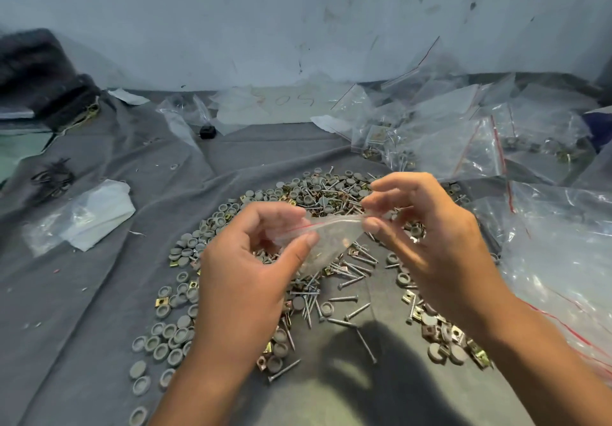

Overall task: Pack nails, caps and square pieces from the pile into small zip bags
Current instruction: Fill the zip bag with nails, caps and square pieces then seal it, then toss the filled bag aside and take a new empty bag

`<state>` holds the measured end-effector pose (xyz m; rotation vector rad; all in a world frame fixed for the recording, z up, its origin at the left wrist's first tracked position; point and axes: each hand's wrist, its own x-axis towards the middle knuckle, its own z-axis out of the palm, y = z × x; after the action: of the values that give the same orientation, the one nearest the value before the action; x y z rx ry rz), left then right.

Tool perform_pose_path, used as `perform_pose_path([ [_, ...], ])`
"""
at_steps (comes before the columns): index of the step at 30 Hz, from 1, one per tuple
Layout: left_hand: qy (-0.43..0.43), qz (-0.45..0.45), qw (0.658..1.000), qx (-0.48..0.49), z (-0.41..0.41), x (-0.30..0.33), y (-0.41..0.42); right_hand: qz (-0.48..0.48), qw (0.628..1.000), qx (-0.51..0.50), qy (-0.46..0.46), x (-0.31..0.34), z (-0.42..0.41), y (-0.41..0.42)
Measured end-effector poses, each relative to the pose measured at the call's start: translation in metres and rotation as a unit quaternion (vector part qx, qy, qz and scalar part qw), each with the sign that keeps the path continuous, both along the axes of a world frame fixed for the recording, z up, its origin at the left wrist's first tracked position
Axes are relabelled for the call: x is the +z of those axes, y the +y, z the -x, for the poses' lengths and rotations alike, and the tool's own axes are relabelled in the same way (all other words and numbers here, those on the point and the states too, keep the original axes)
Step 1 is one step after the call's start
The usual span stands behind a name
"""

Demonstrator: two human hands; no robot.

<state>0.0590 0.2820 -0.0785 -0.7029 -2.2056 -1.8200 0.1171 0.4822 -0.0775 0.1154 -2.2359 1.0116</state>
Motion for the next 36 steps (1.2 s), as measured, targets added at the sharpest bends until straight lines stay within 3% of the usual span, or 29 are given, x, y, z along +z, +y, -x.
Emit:
perform_pose_path([
  [4, -0.087, -0.092, 0.991, -0.046, 0.000, 0.003, 0.002, 0.100, 0.994, 0.031, -0.038, 0.002, -0.005, 0.001],
  [8, -0.117, -0.187, 0.973, -0.072, -0.002, 0.008, 0.006, 0.215, 0.971, 0.100, -0.010, 0.005, -0.008, 0.002],
  [12, -0.139, -0.205, 0.967, -0.066, -0.003, 0.010, 0.008, 0.285, 0.948, 0.142, -0.006, 0.001, -0.007, 0.005],
  [17, -0.147, -0.128, 0.979, -0.056, -0.001, 0.002, 0.012, 0.251, 0.957, 0.127, -0.074, -0.010, -0.004, 0.007],
  [23, -0.152, -0.109, 0.980, -0.066, 0.002, -0.003, 0.013, 0.139, 0.977, 0.089, -0.138, -0.013, -0.003, 0.008],
  [32, -0.131, -0.073, 0.985, -0.081, -0.006, -0.002, 0.017, 0.103, 0.986, 0.059, -0.117, -0.011, -0.007, 0.002],
  [36, -0.127, -0.072, 0.987, -0.069, -0.007, 0.002, 0.015, 0.179, 0.972, 0.083, -0.127, -0.009, -0.008, 0.006],
])
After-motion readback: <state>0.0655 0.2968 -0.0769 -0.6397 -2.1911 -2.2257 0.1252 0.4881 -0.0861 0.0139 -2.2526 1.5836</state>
